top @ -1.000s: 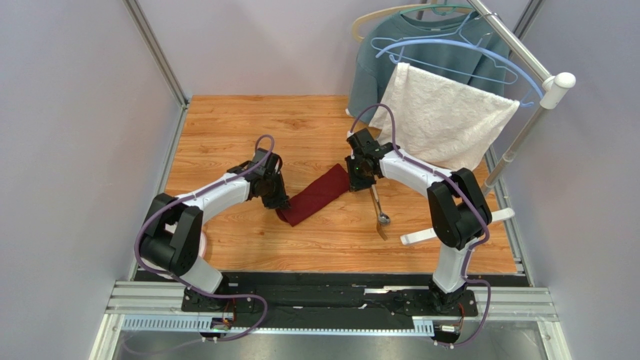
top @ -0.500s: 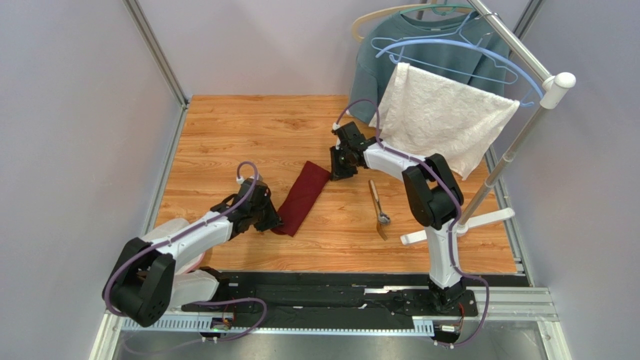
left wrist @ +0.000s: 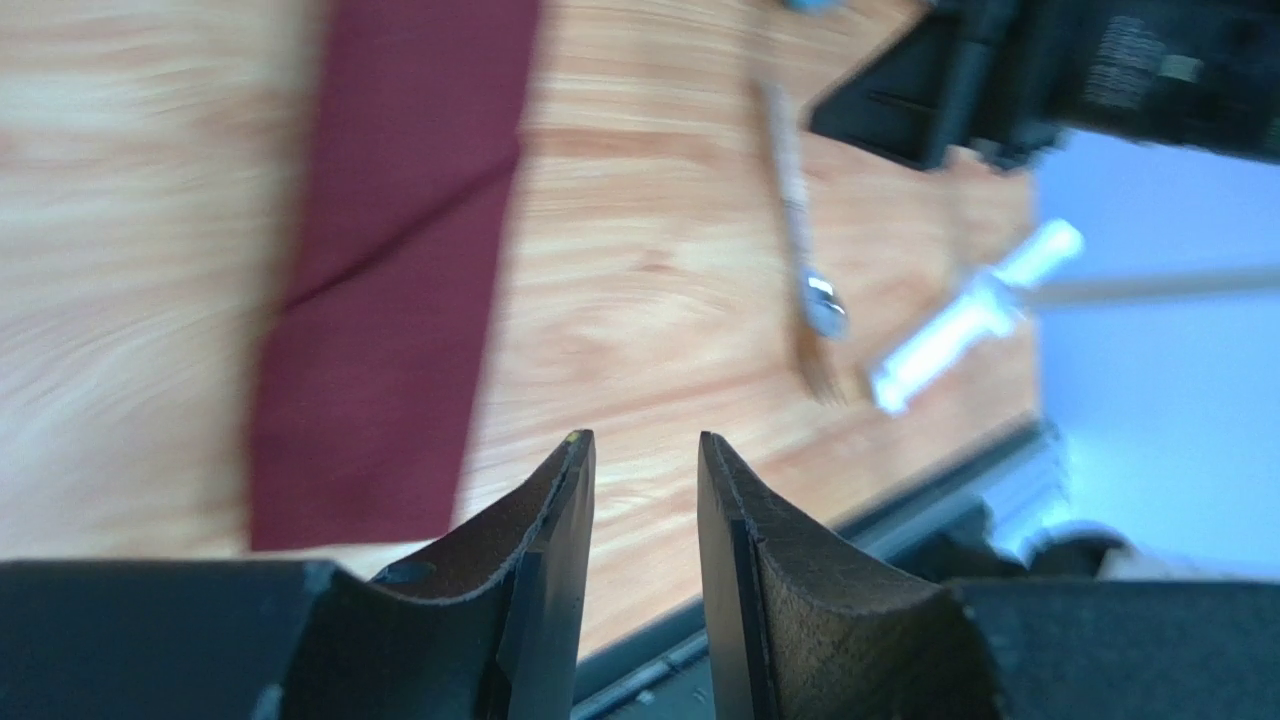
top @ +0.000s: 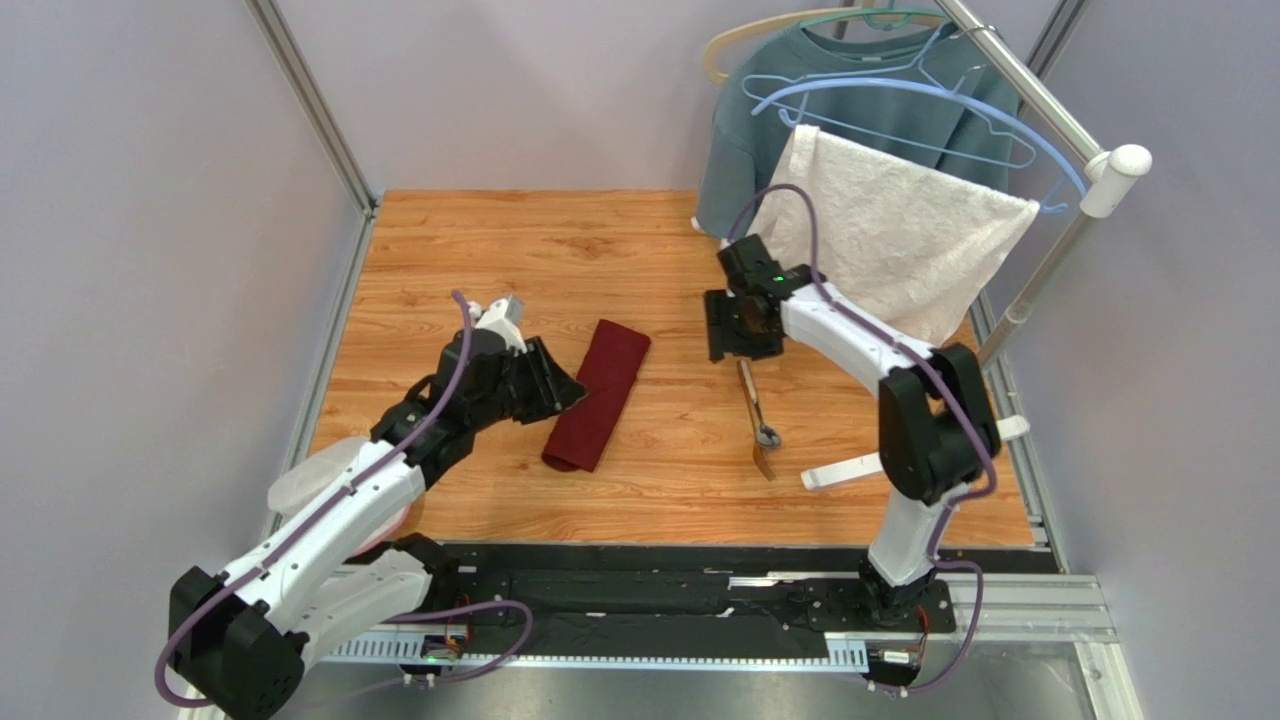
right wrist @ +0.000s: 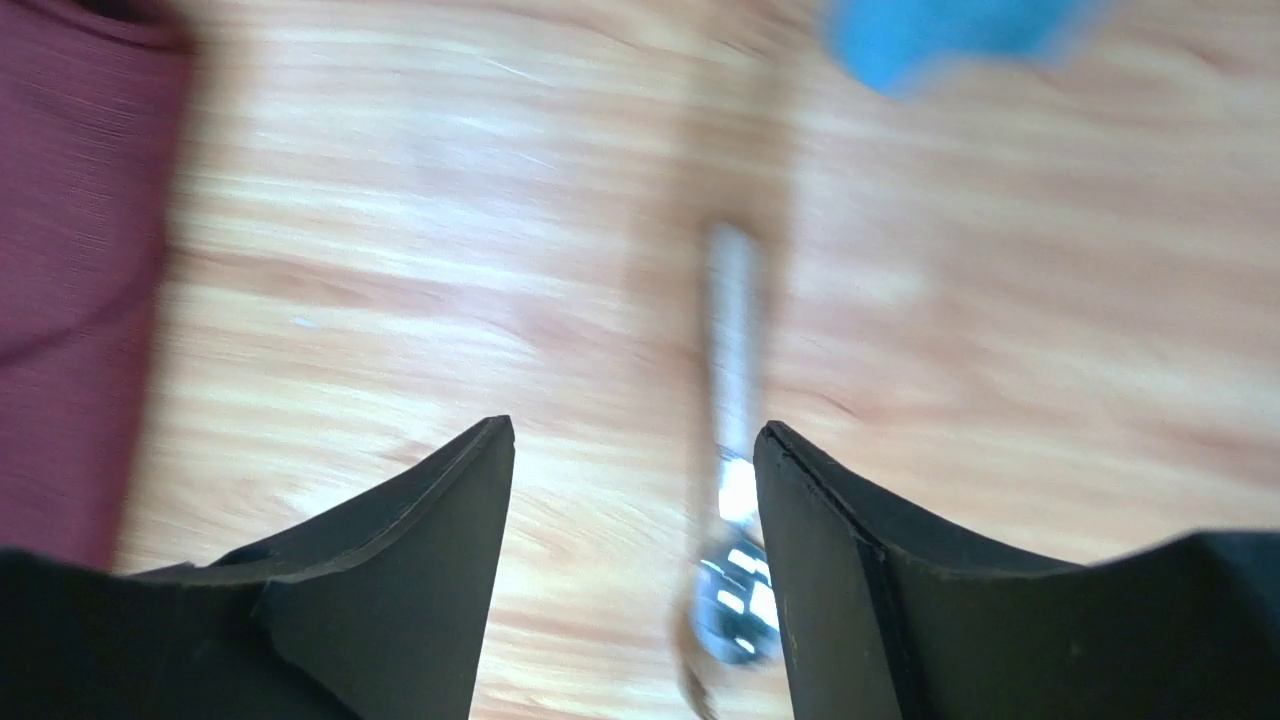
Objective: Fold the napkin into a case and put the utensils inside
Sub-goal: Rotate the smaller rectangle-folded napkin at the center of the board, then pick up the fork from the center of the board.
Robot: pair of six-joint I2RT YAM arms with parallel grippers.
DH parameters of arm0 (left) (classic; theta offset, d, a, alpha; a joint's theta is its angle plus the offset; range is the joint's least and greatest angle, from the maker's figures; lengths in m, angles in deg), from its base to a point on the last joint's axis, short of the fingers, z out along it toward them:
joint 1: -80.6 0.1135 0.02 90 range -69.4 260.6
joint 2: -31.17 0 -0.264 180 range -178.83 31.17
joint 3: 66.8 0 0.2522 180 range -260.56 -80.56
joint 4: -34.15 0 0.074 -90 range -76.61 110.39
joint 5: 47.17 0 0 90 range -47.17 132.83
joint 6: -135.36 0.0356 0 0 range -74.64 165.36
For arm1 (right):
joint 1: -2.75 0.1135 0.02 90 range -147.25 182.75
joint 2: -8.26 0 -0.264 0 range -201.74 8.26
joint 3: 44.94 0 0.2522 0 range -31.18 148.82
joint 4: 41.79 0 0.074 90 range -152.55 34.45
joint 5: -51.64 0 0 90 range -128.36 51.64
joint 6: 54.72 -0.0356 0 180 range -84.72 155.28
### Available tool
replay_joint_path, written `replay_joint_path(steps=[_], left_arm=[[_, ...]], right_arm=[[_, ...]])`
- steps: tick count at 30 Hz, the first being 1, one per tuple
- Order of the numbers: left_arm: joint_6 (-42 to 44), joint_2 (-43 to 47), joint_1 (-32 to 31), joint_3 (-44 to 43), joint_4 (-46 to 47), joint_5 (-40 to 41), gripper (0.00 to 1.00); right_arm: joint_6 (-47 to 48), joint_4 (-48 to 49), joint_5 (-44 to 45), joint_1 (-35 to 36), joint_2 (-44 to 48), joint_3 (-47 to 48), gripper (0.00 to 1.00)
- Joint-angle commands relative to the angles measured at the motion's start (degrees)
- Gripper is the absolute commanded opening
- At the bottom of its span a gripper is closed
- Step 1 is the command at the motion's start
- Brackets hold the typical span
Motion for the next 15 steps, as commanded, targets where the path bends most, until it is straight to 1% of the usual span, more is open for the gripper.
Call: replay_joint_path(steps=[1, 2, 3, 4, 5, 6, 8, 10, 15], left_arm=[[5.6, -8.4, -0.4, -6.3, 7.4, -20.7, 0.40], [4.3, -9.6, -0.8, -6.8, 9.3, -25.4, 0.40], [4.0, -10.4, -2.1, -7.6, 10.7, -26.7, 0.40], [3.9, -11.4, -3.0, -8.0, 11.5, -26.8, 0.40], [4.4, -11.9, -4.0, -8.6, 11.3, -25.7, 0.40], [4.8, -12.5, -5.7, -9.6, 11.2, -25.8, 0.40], [4.9, -14.5, -6.7, -10.3, 11.1, -26.1, 0.40], [3.8, -16.2, -7.4, -10.3, 12.2, -26.5, 0.40], [3.2, -17.5, -9.1, -10.3, 12.7, -26.6, 0.40]], right_arm=[[2.7, -1.2, -0.7, -4.1, 6.0, -6.7, 0.63], [2.8, -1.1, -1.4, -3.6, 6.8, -7.7, 0.63], [2.2, -0.8, -2.4, -3.5, 9.1, -9.9, 0.61], [1.7, 0.4, -3.1, -3.6, 10.2, -11.4, 0.58], [1.2, 0.8, -5.6, -3.5, 11.1, -12.4, 0.56], [1.2, 1.5, -6.7, -3.4, 11.7, -13.4, 0.54], [0.5, 3.4, -8.5, -3.3, 12.1, -15.7, 0.51], [0.6, 3.6, -8.8, -2.8, 11.2, -17.0, 0.47], [-0.1, 6.1, -7.8, -1.4, 10.1, -20.2, 0.41]])
